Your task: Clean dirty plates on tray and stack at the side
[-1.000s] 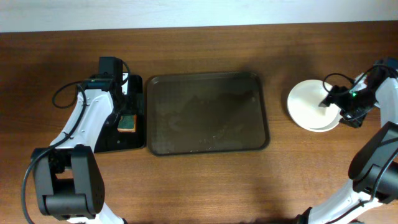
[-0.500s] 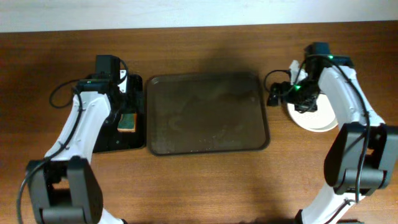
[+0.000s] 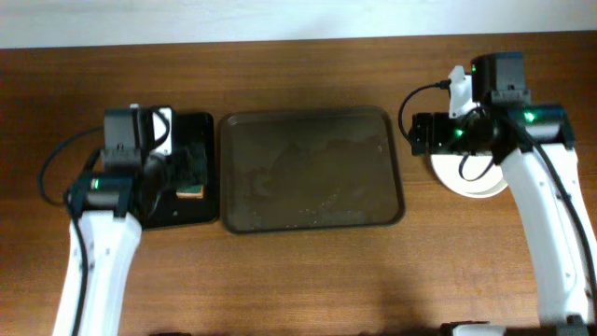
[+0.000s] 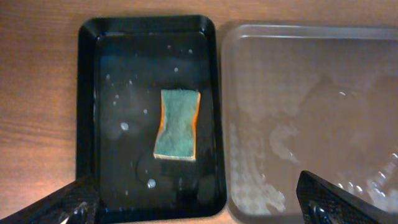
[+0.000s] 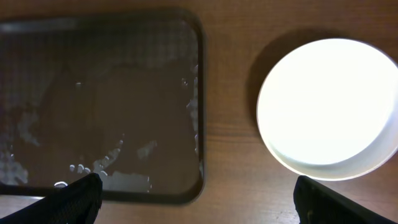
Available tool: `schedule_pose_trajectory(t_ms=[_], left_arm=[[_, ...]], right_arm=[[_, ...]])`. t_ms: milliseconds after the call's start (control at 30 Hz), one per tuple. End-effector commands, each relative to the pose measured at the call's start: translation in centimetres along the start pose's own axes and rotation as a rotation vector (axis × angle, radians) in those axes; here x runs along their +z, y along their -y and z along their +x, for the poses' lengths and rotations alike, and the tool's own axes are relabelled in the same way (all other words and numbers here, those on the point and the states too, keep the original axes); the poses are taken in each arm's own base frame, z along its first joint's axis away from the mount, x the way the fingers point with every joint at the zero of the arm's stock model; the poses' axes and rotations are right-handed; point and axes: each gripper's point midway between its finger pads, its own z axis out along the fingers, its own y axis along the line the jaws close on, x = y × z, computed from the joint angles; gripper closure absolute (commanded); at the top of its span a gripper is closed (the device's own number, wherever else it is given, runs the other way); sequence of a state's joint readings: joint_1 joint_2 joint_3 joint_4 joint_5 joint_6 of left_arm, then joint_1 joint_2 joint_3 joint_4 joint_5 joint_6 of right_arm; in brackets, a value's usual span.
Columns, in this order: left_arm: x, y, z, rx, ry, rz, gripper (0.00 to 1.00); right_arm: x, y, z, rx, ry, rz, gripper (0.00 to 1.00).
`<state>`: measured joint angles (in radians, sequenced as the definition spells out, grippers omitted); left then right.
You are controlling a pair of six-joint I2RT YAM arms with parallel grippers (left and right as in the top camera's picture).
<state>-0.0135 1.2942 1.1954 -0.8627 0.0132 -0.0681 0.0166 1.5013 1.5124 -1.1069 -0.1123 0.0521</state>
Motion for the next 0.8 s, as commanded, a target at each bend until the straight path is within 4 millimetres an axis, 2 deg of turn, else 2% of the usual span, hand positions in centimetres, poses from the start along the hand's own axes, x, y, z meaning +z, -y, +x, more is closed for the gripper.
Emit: schedule_pose_trajectory(t_ms=[0, 200, 400, 533, 767], left_arm=[[-2.3, 0.7, 1.8, 0.009, 0.091, 0.059, 0.00], [-6.6, 0.8, 4.6, 0.018, 0.252, 0.083, 0.00], [-9.4, 0.8, 5.3, 0.022, 0.338, 0.087, 0.01], [-9.7, 0.8, 5.3, 0.022, 0.348, 0.088, 0.01], [-9.6, 0.8, 5.3, 0.022, 0.346, 0.087, 0.01]], right_arm=[[-2.8, -0.1, 1.6, -0.008, 0.107, 0.011, 0.01], [-7.6, 0.3, 5.3, -0.023, 0.321, 0.041, 0.01], [-11.6, 0.6, 7.6, -0.024, 0.447, 0.063, 0.01], [-12.8, 0.5, 8.1, -0.027, 0.486, 0.060, 0.01], [-12.5, 0.5, 8.0, -0.026, 0.473, 0.061, 0.01]])
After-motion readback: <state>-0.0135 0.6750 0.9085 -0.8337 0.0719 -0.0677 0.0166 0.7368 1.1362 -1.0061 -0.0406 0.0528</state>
